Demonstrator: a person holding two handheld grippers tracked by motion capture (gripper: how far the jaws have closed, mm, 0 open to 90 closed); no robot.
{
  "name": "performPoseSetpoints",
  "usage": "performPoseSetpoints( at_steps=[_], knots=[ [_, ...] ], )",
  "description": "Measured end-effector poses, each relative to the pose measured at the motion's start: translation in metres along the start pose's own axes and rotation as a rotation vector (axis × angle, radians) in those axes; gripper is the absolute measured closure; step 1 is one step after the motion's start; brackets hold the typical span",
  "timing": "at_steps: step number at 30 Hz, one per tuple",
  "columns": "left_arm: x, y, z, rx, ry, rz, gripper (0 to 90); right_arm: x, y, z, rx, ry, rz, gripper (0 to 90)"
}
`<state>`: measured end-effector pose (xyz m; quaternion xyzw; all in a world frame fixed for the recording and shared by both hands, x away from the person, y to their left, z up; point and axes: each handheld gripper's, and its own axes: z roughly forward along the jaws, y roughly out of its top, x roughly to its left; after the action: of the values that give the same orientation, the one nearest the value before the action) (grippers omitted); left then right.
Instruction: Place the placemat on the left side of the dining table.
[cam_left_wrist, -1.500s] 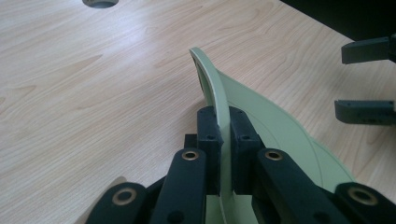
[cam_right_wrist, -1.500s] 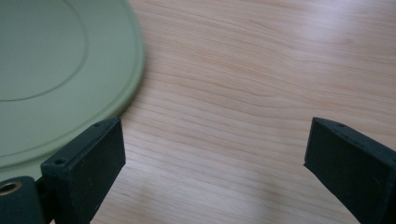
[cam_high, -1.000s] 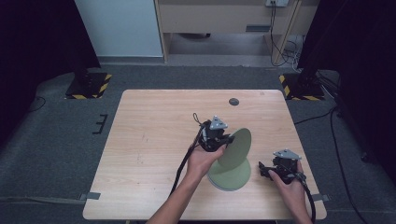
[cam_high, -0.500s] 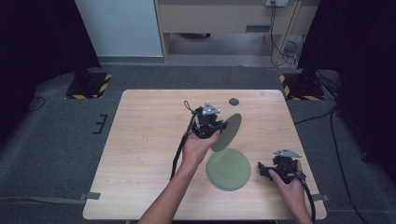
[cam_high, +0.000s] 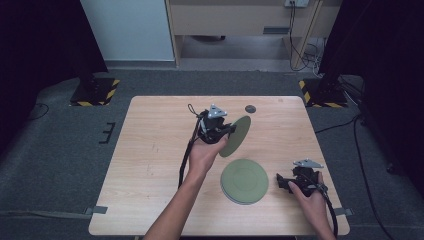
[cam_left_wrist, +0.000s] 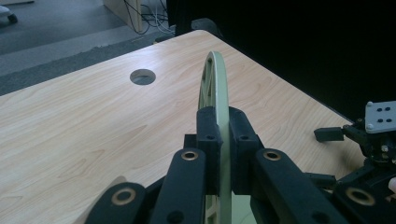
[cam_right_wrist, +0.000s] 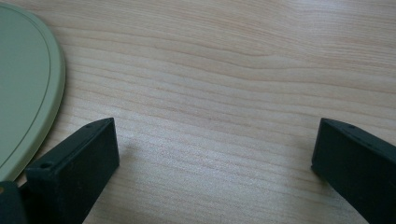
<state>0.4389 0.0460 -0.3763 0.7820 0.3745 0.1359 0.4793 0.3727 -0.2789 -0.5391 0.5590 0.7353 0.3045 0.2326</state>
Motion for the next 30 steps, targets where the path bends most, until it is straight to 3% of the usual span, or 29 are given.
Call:
performPoseSetpoints(
  at_steps=[18, 30],
  knots=[
    [0.027, -0.004, -0.027, -0.019, 0.044, -0.028, 85.3, 0.0, 0.0, 0.0, 0.0, 0.0, 0.002, 0.8],
    [0.05, -0.017, -0.045, -0.024, 0.083, -0.055, 85.4, 0.0, 0.0, 0.0, 0.001, 0.001, 0.001, 0.8]
  ],
)
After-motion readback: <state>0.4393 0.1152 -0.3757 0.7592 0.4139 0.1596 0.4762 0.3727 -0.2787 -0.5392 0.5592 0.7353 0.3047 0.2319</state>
